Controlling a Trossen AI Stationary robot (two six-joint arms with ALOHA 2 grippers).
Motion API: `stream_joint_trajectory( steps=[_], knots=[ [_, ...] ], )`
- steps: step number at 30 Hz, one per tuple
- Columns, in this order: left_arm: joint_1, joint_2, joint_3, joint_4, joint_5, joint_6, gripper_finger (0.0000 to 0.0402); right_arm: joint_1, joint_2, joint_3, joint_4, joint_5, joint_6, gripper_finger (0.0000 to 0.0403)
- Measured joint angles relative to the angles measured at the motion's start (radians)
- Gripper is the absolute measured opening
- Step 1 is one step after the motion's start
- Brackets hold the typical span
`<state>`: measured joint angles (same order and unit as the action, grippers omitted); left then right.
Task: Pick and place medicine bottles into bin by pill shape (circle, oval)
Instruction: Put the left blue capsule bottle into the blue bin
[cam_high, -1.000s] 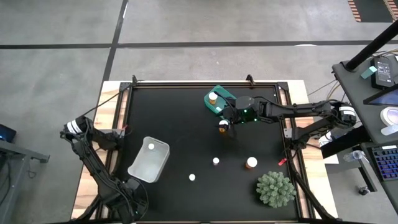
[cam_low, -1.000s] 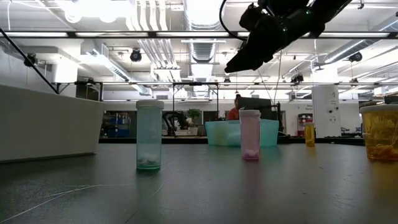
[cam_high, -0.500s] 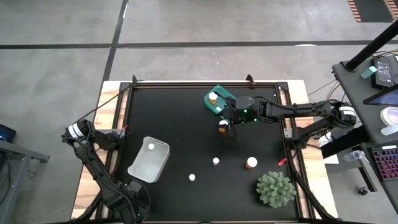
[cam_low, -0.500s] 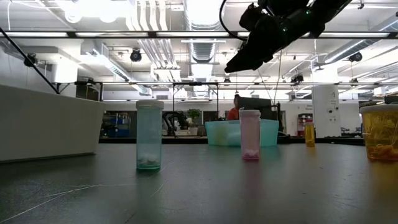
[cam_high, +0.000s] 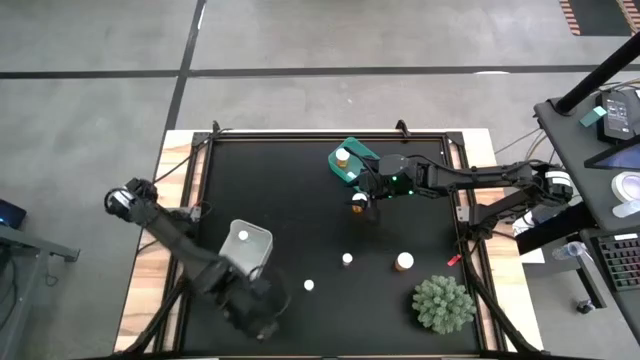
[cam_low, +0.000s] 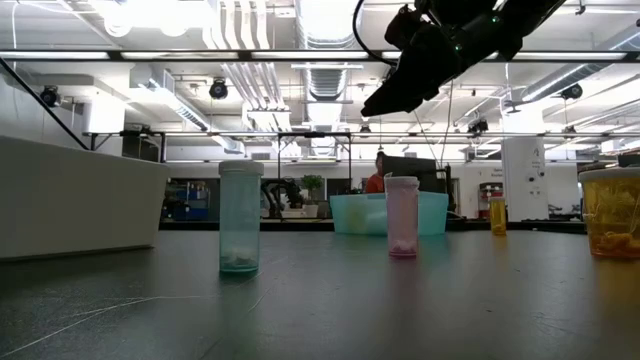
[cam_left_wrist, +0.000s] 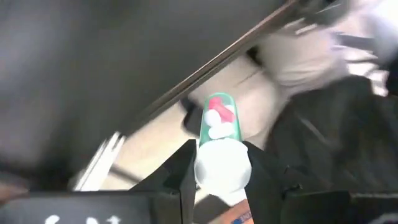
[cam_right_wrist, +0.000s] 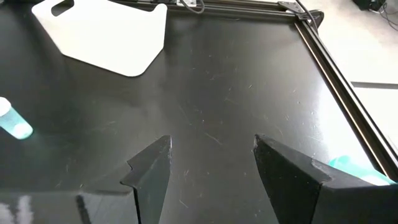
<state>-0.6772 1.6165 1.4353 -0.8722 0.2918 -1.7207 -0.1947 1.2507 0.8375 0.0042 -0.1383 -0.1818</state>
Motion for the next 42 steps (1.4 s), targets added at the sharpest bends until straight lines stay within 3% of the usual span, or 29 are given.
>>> stream_joint_trajectory(
  steps=[12,22,30,37,42],
  knots=[
    [0.374,0.002,0.073,-0.081,-0.056,1.031,0.0087,0.000,0.000,0.002,-0.025,0.000,0.011,0.0219],
    [0.662,0.002,0.077,-0.170,-0.291,1.734,0.0087,0.003,0.000,0.063,-0.050,-0.081,0.087,0.0219],
    [0.810,0.001,0.076,-0.110,-0.356,2.013,0.0088,0.003,0.028,0.118,-0.071,-0.106,0.155,0.0230],
    [0.833,0.000,0.074,-0.029,-0.356,2.076,0.0088,0.006,0.107,0.152,0.000,-0.097,0.082,0.0272],
    [0.830,0.000,0.074,-0.005,-0.356,2.075,0.0088,0.007,0.170,0.201,0.008,-0.095,0.046,0.0276]
  ],
)
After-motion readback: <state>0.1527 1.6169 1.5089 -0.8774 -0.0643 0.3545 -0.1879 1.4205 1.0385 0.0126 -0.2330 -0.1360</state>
